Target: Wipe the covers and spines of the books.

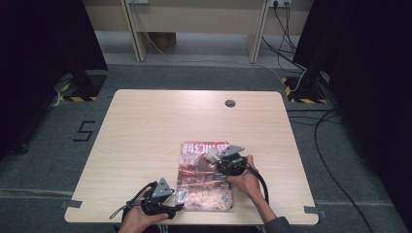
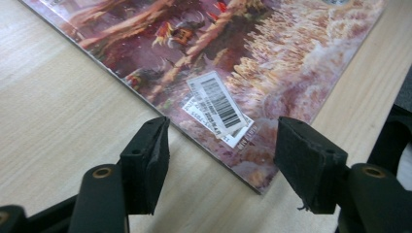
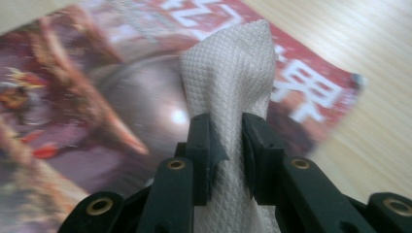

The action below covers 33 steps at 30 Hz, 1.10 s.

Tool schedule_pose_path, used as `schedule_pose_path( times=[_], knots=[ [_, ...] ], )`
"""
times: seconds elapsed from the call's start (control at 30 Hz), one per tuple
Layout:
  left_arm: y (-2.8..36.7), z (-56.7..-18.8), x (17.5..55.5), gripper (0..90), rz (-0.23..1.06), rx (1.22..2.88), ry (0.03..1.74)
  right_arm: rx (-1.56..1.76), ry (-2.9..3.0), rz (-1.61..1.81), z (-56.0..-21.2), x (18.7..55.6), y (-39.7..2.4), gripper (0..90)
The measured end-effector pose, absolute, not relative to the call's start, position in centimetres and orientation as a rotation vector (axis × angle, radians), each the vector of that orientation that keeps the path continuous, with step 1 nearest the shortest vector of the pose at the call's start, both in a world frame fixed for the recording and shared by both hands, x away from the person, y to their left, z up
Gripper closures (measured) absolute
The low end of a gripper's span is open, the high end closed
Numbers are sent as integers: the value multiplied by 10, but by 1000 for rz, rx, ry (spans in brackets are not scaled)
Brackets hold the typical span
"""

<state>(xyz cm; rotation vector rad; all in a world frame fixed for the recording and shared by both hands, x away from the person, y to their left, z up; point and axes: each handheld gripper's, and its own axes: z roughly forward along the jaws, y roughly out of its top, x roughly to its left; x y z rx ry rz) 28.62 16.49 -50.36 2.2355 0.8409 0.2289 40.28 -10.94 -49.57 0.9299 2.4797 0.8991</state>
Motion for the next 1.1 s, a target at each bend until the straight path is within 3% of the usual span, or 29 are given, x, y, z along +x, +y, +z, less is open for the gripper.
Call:
schedule_pose_path(
  times=[0.43, 1.1],
  knots=[
    [160, -505, 280, 419, 215, 2269, 784, 792, 2574, 952, -497, 380, -72, 748],
    [144, -505, 291, 438, 240, 2274, 781, 911, 2501, 924, -497, 403, -100, 753]
  ],
)
